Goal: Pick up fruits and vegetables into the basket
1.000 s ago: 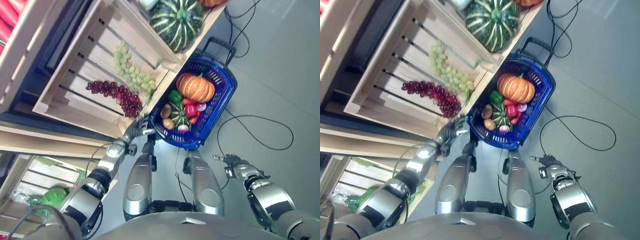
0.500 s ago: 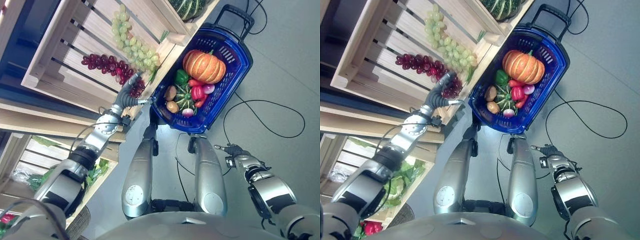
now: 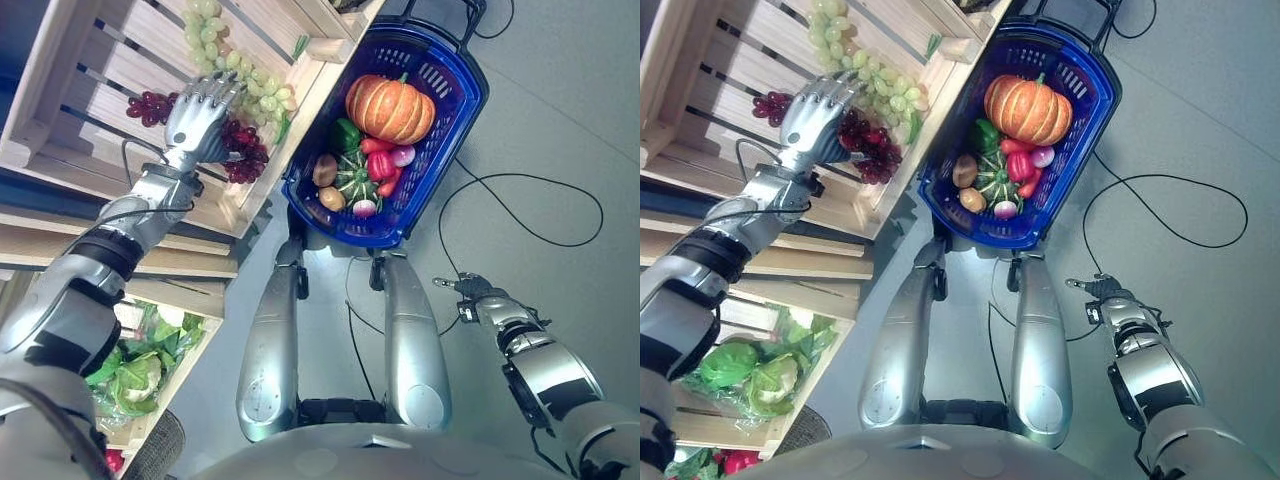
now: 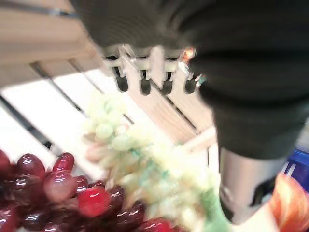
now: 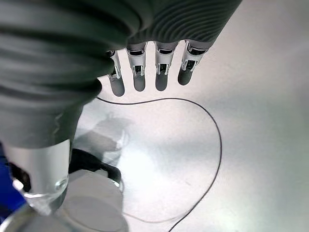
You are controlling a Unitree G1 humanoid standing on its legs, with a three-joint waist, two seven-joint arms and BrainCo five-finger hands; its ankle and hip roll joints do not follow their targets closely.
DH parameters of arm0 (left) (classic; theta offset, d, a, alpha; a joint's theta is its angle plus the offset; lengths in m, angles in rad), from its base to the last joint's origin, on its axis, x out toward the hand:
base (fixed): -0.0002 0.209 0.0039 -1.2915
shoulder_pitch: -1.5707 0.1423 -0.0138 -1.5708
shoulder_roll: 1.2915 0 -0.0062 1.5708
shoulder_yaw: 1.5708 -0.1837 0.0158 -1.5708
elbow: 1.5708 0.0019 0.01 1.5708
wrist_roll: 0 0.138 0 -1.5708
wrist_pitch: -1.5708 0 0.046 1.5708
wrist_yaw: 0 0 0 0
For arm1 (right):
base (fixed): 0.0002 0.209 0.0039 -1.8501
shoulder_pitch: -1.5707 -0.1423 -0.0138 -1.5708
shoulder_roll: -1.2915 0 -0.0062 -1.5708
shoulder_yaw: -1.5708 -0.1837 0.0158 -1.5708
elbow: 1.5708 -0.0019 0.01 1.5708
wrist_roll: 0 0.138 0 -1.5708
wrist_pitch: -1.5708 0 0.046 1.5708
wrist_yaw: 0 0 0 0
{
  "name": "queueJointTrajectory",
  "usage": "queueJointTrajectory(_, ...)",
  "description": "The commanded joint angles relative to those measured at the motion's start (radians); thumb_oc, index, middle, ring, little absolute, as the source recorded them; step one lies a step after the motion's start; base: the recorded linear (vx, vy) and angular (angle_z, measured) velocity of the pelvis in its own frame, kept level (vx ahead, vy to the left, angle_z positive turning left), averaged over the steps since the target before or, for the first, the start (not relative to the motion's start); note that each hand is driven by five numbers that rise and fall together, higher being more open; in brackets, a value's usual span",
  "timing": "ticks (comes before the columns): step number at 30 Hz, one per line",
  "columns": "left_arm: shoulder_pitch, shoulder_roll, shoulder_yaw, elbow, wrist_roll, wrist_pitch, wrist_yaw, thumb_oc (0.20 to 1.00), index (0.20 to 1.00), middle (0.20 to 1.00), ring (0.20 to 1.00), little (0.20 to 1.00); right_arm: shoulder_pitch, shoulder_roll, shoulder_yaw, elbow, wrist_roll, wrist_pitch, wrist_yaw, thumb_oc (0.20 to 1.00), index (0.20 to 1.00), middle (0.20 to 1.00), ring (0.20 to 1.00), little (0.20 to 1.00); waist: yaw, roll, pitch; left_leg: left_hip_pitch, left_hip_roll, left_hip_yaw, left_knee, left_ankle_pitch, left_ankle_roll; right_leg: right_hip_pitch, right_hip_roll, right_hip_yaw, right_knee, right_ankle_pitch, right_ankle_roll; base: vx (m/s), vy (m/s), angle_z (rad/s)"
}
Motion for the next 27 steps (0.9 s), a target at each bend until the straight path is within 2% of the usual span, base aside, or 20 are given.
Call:
queueJointTrajectory(1, -0.038, 0.034, 0.016, 0.03, 0.08, 0.011, 0.023, 1.0, 1.0, 1.0, 1.0, 1.0, 0.047, -0.04, 0.019, -0.005, 0.019, 0.009, -0.009, 1.0, 1.0, 1.0, 1.0, 1.0, -0.002, -0.004, -0.025, -0.043, 0.019, 0.004, 0.179, -0.129, 0.002, 0.03, -0.003, 0.007, -0.025, 0.046, 0.054, -0.01, 0.012, -0.07)
queueJointTrajectory(6, -0.07, 0.025, -0.021, 0.071, 0.101, 0.019, -0.049, 1.0, 1.0, 1.0, 1.0, 1.0, 0.026, -0.047, 0.022, -0.007, 0.01, 0.02, -0.004, 1.0, 1.0, 1.0, 1.0, 1.0, -0.012, -0.004, -0.025, -0.047, 0.022, 0.009, 0.175, -0.126, -0.002, 0.025, -0.001, 0.009, -0.027, 0.046, 0.052, -0.01, 0.011, -0.01)
queueJointTrajectory(7, -0.085, 0.021, -0.037, 0.09, 0.109, 0.014, -0.095, 1.0, 1.0, 1.0, 1.0, 1.0, 0.016, -0.052, 0.023, -0.008, 0.005, 0.026, 0.001, 1.0, 1.0, 1.0, 1.0, 1.0, -0.016, -0.004, -0.025, -0.046, 0.023, 0.012, 0.171, -0.124, -0.004, 0.026, 0.0, 0.009, -0.032, 0.047, 0.052, 0.0, 0.0, 0.0)
queueJointTrajectory(12, -0.088, 0.007, -0.061, 0.12, 0.095, 0.008, -0.199, 1.0, 1.0, 1.0, 1.0, 1.0, -0.001, -0.058, 0.028, -0.006, -0.004, 0.036, 0.009, 1.0, 1.0, 1.0, 1.0, 1.0, -0.024, -0.004, -0.025, -0.048, 0.029, 0.023, 0.171, -0.124, -0.008, 0.022, 0.0, 0.01, -0.03, 0.045, 0.05, 0.0, 0.025, -0.07)
queueJointTrajectory(18, -0.043, -0.015, -0.054, 0.153, 0.099, 0.022, -0.249, 1.0, 1.0, 1.0, 1.0, 1.0, -0.007, -0.061, 0.031, 0.002, -0.008, 0.029, 0.014, 1.0, 1.0, 1.0, 1.0, 1.0, -0.024, -0.005, -0.025, -0.055, 0.034, 0.023, 0.175, -0.123, -0.011, 0.016, 0.004, 0.013, -0.026, 0.04, 0.047, 0.01, 0.008, -0.03)
queueJointTrajectory(27, -0.007, -0.034, -0.053, 0.18, 0.095, 0.017, -0.269, 1.0, 1.0, 1.0, 1.0, 1.0, -0.014, -0.062, 0.032, -0.009, -0.008, 0.041, 0.011, 1.0, 1.0, 1.0, 1.0, 1.0, -0.02, -0.007, -0.025, -0.063, 0.037, 0.022, 0.167, -0.117, -0.013, 0.009, 0.011, 0.014, -0.03, 0.04, 0.048, 0.0, 0.0, 0.0)
